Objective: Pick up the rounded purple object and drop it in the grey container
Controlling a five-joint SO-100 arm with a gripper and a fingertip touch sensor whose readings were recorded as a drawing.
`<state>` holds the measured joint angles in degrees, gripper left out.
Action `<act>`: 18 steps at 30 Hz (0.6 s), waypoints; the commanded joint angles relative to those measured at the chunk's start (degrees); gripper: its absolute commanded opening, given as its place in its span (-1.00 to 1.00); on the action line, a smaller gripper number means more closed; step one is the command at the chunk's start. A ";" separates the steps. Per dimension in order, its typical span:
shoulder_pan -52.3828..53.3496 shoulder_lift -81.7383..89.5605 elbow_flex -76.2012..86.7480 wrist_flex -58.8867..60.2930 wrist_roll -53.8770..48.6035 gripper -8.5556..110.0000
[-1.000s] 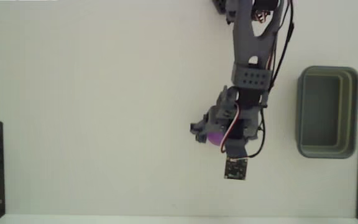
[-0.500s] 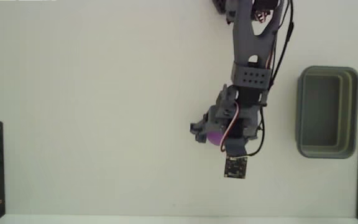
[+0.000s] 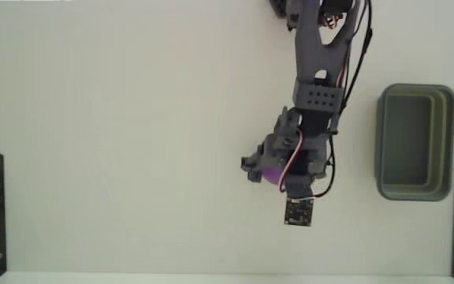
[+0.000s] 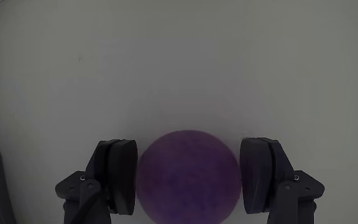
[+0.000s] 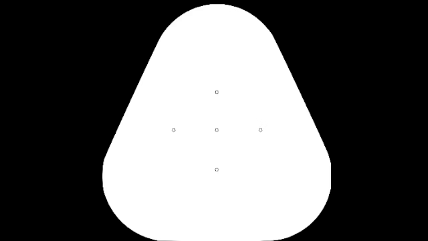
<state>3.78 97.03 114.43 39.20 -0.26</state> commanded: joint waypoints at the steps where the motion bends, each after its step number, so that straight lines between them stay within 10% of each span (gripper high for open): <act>1: 0.60 1.82 0.35 -0.73 0.26 1.00; 18: 0.60 1.41 1.38 -2.17 0.26 1.00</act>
<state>3.87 96.77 115.31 38.14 -0.18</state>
